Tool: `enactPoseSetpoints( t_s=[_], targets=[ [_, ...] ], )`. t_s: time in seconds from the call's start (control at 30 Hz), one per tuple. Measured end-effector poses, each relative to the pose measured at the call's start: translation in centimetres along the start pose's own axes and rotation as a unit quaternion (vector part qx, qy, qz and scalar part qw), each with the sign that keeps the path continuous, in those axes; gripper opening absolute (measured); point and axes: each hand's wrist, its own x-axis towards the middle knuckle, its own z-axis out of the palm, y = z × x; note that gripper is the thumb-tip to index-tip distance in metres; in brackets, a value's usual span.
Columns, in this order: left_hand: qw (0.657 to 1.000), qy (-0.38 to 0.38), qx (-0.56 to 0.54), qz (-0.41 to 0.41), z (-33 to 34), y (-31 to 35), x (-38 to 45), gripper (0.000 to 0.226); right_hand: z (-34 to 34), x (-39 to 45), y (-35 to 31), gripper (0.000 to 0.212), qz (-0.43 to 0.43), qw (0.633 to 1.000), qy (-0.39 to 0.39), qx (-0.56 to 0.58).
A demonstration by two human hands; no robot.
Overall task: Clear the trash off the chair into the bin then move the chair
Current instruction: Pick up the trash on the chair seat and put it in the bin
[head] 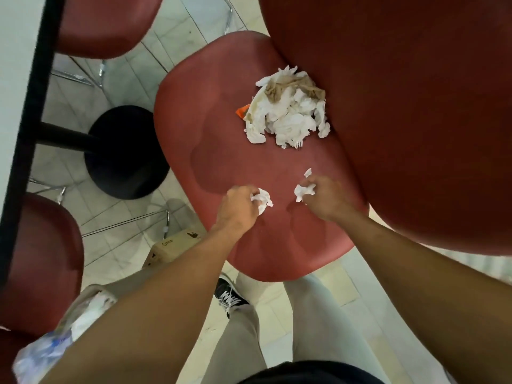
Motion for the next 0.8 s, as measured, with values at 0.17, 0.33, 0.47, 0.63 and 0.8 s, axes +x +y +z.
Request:
enactPoseSetpoints(
  t_s=[0.17,0.33,0.47,0.63,0.8],
  targets=[
    [0.997,0.04,-0.053,-0.05,-2.0,-2.4,-6.3,0.011,2.8,-5.3,-2.8,0.02,-0.001,1.0,-0.01,0.017],
    [0.986,0.089,-0.088,-0.11,-4.9,-7.6,-14.1,0.018,7.1,-11.6,-7.0,0.023,-0.032,0.999,-0.014,-0.008],
    [0.973,0.13,-0.134,-0.138,-6.5,-11.5,-18.8,0.019,10.5,-14.7,-10.1,0.03,-0.053,0.998,-0.011,-0.037],
    [0.941,0.187,-0.215,-0.184,-8.4,-18.1,-24.4,0.026,16.7,-18.0,-14.3,0.042,-0.087,0.995,-0.023,-0.047],
    [0.906,0.259,-0.243,-0.232,-9.4,-25.0,-29.0,0.018,22.8,-20.1,-18.3,0.034,-0.112,0.986,-0.069,-0.102]
  ],
)
